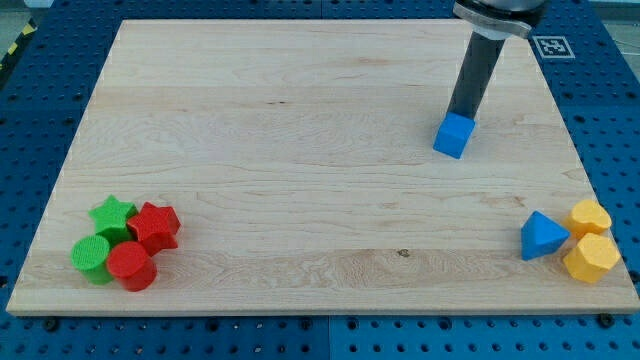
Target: Slightly push the blue cube towards right of the board
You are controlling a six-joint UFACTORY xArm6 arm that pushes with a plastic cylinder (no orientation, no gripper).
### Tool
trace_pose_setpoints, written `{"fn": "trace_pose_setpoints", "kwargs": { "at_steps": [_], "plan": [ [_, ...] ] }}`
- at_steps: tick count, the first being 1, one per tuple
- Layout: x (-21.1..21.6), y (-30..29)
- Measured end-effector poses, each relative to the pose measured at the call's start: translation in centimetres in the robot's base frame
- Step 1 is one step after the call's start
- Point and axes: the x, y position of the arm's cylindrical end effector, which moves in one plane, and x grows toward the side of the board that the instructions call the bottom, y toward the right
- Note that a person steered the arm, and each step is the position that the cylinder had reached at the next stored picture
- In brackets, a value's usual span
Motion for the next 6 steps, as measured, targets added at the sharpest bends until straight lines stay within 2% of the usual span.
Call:
{"fn": "trace_pose_setpoints", "kwargs": {
  "at_steps": [2,4,6],
  "plan": [
    [0.9,-3.4],
    [4.1,-3.6],
    [4.0,-8.0]
  ]
}}
